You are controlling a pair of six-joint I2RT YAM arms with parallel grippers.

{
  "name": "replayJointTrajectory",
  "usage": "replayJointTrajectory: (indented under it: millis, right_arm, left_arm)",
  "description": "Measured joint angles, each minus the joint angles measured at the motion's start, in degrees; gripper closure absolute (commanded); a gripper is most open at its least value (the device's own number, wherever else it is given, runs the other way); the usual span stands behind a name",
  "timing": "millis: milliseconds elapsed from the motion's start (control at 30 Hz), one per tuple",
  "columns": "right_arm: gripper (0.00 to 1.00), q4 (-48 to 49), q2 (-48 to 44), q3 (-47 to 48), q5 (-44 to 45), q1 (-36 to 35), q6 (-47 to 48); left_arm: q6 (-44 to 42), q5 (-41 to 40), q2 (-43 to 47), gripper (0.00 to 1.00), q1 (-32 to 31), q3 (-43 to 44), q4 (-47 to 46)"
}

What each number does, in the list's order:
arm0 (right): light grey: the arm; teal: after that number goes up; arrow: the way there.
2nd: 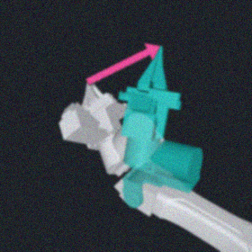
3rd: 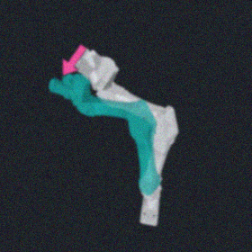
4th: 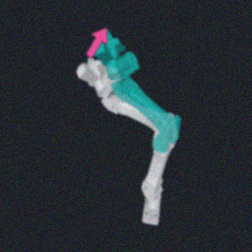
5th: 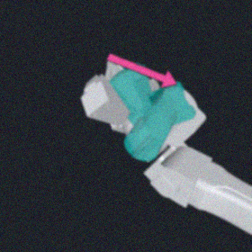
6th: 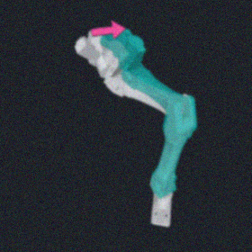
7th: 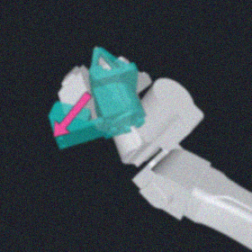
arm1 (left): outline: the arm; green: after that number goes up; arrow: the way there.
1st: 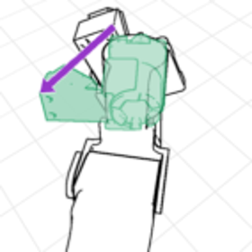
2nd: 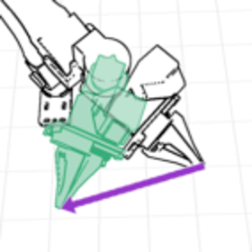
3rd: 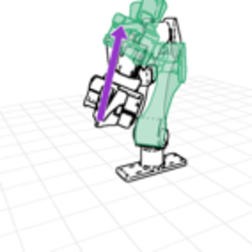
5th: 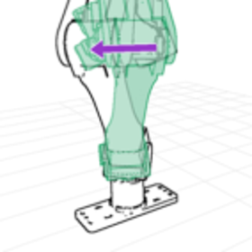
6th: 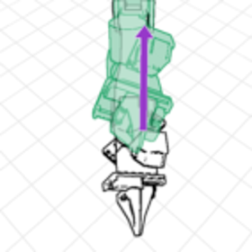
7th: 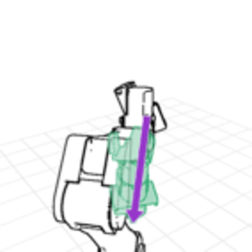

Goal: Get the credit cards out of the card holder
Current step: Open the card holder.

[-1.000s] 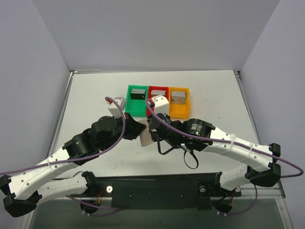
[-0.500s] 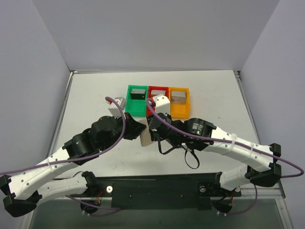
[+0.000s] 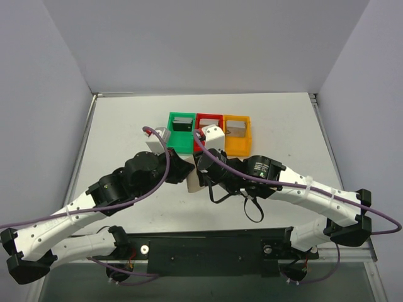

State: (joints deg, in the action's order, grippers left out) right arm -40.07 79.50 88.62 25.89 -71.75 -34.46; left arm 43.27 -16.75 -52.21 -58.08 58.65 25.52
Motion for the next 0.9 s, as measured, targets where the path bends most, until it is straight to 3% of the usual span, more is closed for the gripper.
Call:
replayJointTrajectory:
  millis: [400, 900]
  right_arm:
    - [0.67, -0.02, 2.43, 0.07, -0.92, 0.04, 0.00]
    - [0.81, -0.02, 2.89, 0.17, -1.31, 0.55, -0.48]
  left_arm:
    - [-0.04, -0.24, -0.94, 1.00, 0.00, 0.61, 0.59]
    - [0.00, -0.59, -1.09, 1.00, -0.33, 0.63, 0.87]
